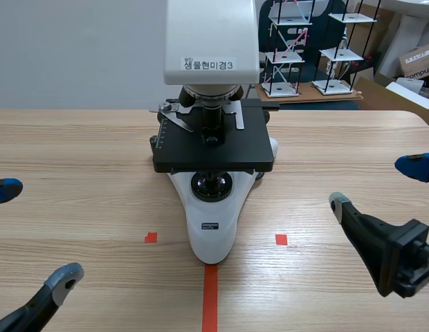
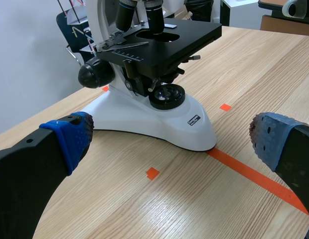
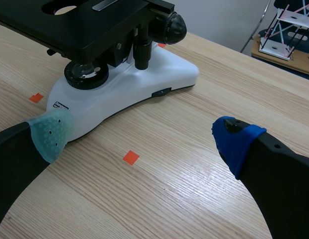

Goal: Return to the home posture

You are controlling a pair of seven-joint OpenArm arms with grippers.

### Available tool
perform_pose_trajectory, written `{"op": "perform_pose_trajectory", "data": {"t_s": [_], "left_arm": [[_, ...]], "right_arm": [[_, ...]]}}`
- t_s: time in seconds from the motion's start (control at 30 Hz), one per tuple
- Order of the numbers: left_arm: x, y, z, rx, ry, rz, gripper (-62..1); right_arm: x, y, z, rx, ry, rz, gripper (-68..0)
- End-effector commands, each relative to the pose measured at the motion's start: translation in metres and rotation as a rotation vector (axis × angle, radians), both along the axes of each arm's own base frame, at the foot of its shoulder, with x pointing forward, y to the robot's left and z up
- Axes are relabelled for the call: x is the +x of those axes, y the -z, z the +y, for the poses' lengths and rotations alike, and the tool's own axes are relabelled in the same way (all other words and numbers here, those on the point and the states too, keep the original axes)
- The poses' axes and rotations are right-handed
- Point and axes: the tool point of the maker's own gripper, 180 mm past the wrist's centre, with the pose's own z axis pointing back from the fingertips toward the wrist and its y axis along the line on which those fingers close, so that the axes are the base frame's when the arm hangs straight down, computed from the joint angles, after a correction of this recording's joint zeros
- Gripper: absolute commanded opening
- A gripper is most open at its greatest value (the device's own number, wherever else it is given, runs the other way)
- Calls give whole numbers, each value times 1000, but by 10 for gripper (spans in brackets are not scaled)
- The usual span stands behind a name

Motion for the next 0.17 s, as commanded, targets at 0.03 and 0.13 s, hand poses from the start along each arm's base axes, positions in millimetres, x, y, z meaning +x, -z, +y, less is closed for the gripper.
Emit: {"op": "perform_pose_trajectory", "data": {"t_s": [0.03, 0.13], "left_arm": [[-1, -4, -2, -21, -2, -9, 14], [-1, -4, -2, -21, -2, -9, 14]], "right_arm": [[4, -10, 2, 19, -5, -38, -67], [4, -10, 2, 19, -5, -38, -67]]}}
